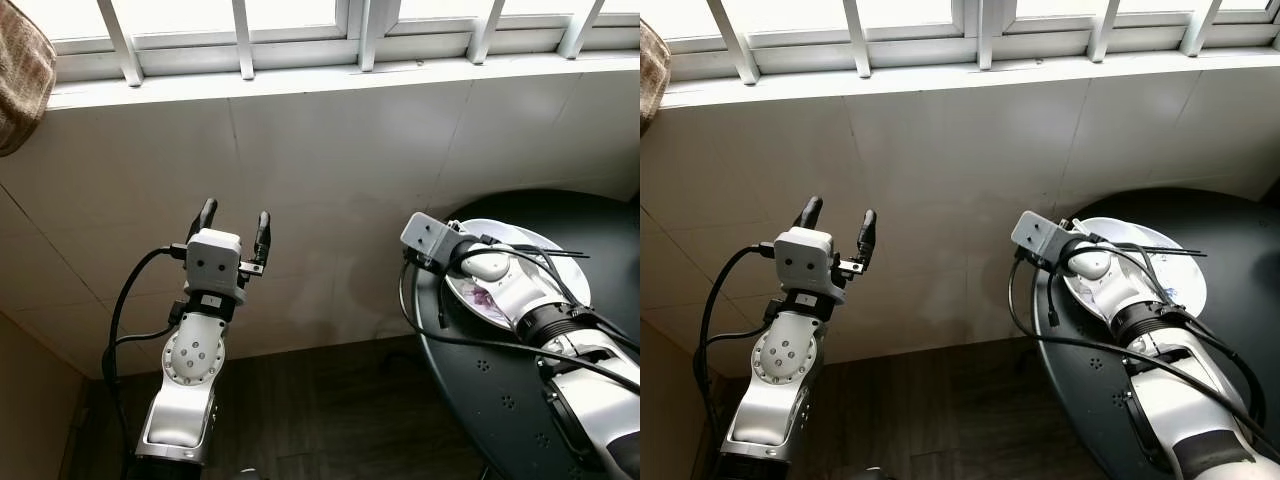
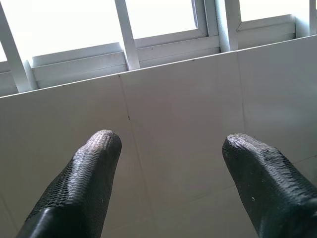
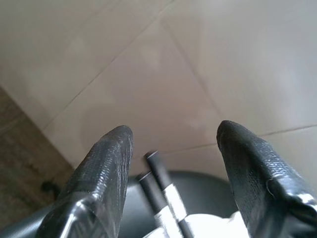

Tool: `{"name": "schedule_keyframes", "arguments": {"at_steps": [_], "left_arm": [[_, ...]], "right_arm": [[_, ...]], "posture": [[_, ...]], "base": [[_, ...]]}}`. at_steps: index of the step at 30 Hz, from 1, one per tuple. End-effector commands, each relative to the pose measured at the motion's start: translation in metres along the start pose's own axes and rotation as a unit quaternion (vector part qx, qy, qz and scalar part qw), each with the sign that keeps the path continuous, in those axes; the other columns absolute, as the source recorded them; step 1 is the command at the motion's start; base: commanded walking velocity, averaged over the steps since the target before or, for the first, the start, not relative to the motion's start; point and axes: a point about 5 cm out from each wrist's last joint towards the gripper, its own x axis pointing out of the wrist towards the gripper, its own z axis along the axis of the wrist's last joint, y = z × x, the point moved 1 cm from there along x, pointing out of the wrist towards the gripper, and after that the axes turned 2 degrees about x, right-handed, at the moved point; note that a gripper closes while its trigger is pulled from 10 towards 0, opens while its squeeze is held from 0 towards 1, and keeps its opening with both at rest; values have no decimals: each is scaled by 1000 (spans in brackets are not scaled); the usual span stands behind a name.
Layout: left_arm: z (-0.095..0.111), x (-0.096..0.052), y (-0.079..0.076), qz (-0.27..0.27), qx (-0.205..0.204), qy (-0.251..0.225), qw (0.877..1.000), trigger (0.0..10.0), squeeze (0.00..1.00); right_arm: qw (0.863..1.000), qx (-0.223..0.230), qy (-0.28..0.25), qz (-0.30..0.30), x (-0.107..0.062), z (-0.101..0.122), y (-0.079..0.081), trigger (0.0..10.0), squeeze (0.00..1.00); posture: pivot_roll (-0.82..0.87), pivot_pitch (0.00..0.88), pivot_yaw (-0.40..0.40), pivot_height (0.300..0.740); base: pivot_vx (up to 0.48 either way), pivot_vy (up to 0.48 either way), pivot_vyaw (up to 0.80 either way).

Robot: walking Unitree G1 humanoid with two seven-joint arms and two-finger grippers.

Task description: Kitchen organization

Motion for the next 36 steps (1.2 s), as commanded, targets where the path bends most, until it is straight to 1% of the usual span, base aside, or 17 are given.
{"name": "schedule_keyframes", "arguments": {"at_steps": [1, 10, 18, 26, 36], "left_arm": [[-1, 0, -2, -3, 3, 2, 1000, 10000, 0], [-1, 0, -1, -2, 3, 2, 1000, 10000, 0], [-1, 0, -1, -3, 3, 3, 1000, 10000, 0], [0, 1, -1, -1, 3, 2, 1000, 10000, 0], [0, 1, -2, 1, 1, 2, 1000, 10000, 0]], "right_arm": [[1000, 12, -5, -14, -1, 1, -7, 10000, 0], [1000, 11, 5, -4, -1, -3, -6, 10000, 0], [1000, 21, 11, 5, -1, -5, -5, 10000, 0], [1000, 14, 20, -3, -1, -6, -8, 10000, 0], [999, 26, 35, 3, -1, -11, -7, 10000, 0]], "posture": [[47, 0, -53, 740], [51, 3, -54, 740], [47, 8, -54, 740], [49, 10, -59, 740], [48, 12, -63, 740]], "base": [[0, 0, 0], [0, 0, 0], [0, 0, 0], [0, 0, 0], [0, 0, 0]]}}
